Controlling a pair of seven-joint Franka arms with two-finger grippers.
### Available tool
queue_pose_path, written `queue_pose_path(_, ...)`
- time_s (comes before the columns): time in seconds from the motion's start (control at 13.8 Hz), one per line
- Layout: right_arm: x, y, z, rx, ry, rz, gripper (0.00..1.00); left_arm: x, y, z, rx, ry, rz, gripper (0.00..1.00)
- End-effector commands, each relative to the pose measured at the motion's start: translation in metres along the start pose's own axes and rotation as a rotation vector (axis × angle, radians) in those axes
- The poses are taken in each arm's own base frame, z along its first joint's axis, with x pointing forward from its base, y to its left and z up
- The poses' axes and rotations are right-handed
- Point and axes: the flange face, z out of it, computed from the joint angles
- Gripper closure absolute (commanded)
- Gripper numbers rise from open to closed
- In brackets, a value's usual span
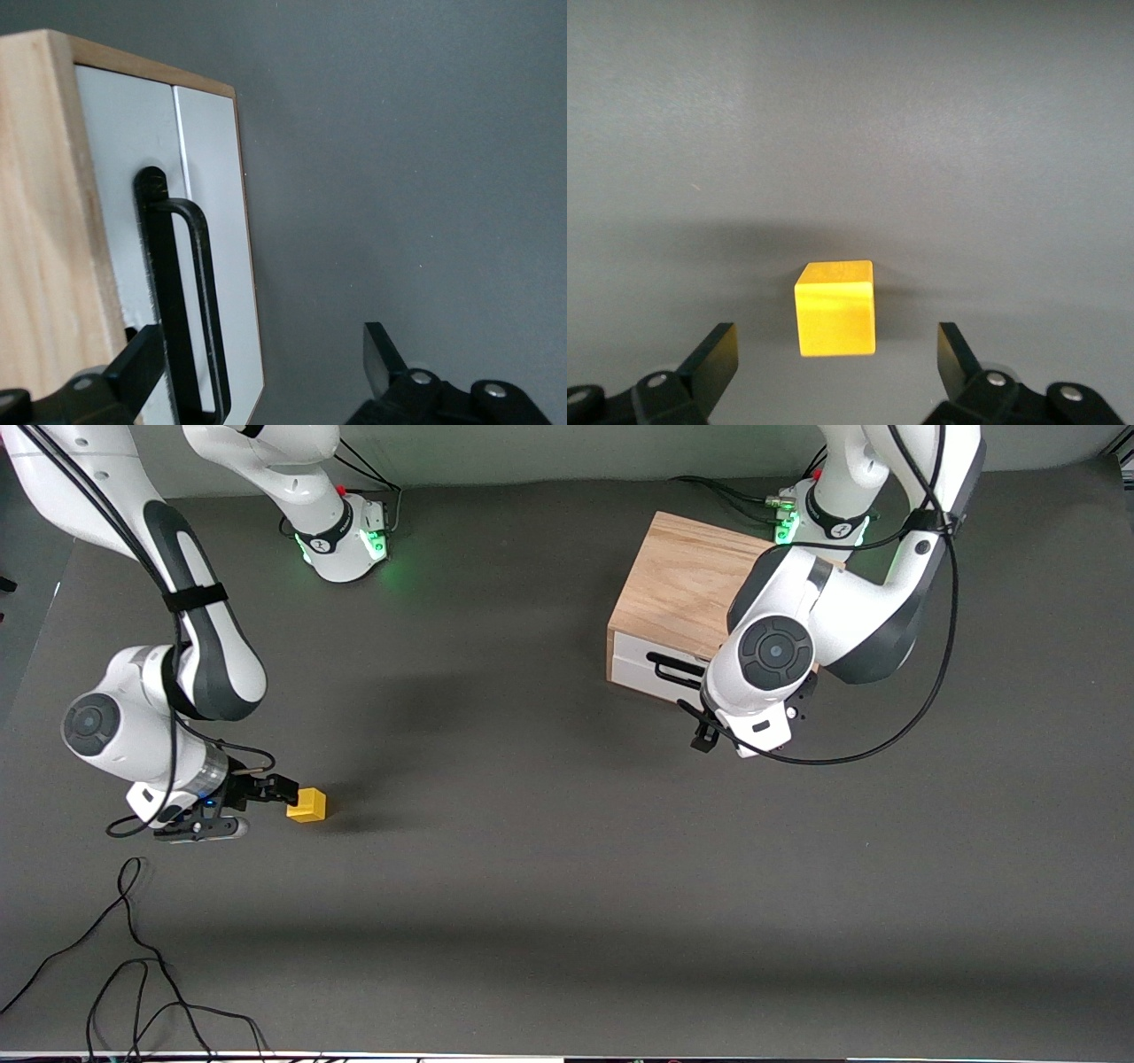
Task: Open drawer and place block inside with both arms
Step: 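Hook the drawer handle with the left gripper while the right gripper lowers onto the cube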
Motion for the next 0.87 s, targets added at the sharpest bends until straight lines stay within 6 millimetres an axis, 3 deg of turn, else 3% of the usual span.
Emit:
queue_pose_path(0.0,-0.002,-0.002,0.024,-0.013,0.022,-0.037,0.0,-0.003,0.0,0.016,0.001,0.018,-0.039,0.0)
queue_pose_path(0.29,-0.004,-0.002,0.063,-0.035,0.017,-0.073,0.0,-0.015,0.003,0.041,0.043,0.034,-0.062,0.0)
queue_pose_path(0.8,-0.009,-0.01,0.087,-0.031,-0.009,-0.087,0.0,-0.03,0.0,0.079,0.086,0.051,-0.034,0.0)
